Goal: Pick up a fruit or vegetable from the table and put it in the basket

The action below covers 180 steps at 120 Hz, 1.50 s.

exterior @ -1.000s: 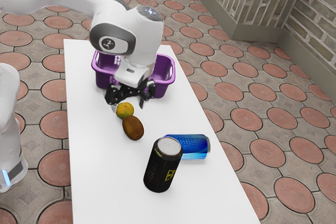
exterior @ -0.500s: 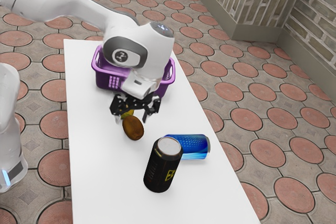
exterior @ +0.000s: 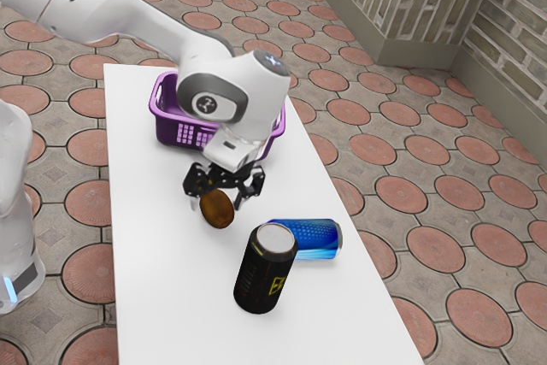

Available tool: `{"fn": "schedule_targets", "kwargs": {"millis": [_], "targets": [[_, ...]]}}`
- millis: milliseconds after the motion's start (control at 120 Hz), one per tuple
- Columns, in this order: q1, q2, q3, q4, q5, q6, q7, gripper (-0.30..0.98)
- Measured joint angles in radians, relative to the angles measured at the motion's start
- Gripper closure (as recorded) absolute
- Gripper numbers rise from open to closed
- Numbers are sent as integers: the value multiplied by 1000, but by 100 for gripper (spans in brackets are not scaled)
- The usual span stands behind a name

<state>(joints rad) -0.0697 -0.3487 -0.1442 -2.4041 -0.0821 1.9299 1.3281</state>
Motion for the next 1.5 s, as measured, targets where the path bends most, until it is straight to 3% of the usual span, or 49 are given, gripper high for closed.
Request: {"fn": "schedule_targets", "kwargs": {"millis": [1300, 1500], "targets": [[3, 25, 5, 0, -17, 50, -47, 0], [4, 25, 27, 0, -27, 49, -52, 35]]}}
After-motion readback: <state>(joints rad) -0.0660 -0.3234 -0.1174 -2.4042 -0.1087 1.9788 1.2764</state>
